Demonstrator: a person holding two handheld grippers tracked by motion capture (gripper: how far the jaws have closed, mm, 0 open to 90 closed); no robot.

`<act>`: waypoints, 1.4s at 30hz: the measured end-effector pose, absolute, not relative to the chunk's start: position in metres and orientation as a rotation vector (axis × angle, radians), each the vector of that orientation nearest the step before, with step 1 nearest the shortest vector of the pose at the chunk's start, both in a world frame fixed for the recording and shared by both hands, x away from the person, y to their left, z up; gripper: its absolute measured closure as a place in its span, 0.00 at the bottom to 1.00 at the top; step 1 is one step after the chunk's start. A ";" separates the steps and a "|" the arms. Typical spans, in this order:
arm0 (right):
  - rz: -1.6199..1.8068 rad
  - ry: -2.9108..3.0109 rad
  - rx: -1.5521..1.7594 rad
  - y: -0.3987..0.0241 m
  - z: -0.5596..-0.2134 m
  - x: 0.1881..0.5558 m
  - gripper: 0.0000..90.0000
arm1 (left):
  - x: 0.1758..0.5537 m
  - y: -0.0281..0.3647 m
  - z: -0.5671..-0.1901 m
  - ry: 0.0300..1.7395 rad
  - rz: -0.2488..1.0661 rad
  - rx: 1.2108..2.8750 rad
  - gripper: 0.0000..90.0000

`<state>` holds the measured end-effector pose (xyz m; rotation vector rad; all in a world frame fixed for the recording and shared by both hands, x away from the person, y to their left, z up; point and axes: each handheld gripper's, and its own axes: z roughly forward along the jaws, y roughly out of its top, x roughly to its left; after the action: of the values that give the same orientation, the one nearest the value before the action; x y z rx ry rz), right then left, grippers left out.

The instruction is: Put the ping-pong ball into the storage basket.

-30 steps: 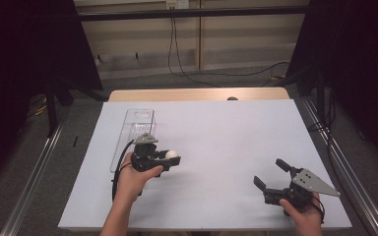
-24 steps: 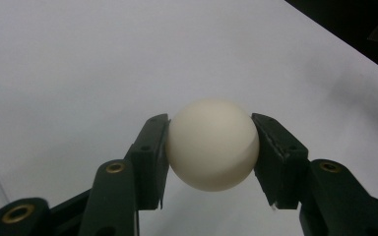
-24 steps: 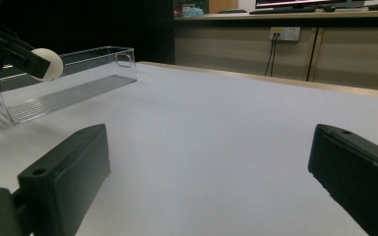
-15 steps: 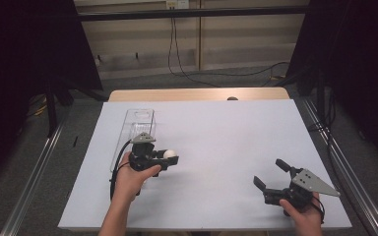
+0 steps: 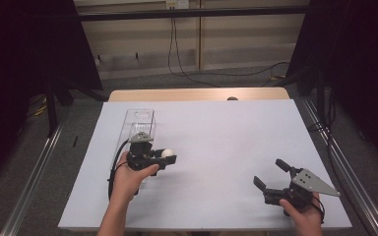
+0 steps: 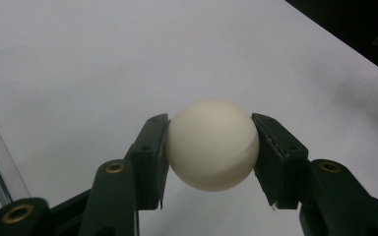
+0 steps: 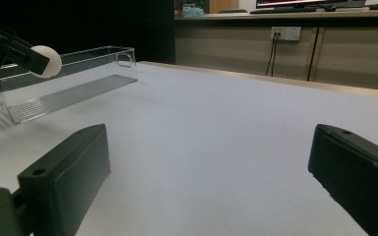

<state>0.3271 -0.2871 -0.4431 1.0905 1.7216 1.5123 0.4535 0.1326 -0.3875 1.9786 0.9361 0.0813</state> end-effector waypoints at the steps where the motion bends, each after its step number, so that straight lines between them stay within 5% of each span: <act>1: 1.512 1.718 1.091 -0.287 -0.443 0.327 0.02 | 0.454 0.133 -0.387 0.932 0.081 1.984 0.57; 42: 1.512 1.721 1.088 -0.287 -0.443 0.327 0.02 | 0.455 0.147 -0.380 0.968 0.101 1.962 0.57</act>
<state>0.3269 -0.2871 -0.4429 1.0879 1.7205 1.5116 0.4548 0.1475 -0.3800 1.9618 0.9685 0.1011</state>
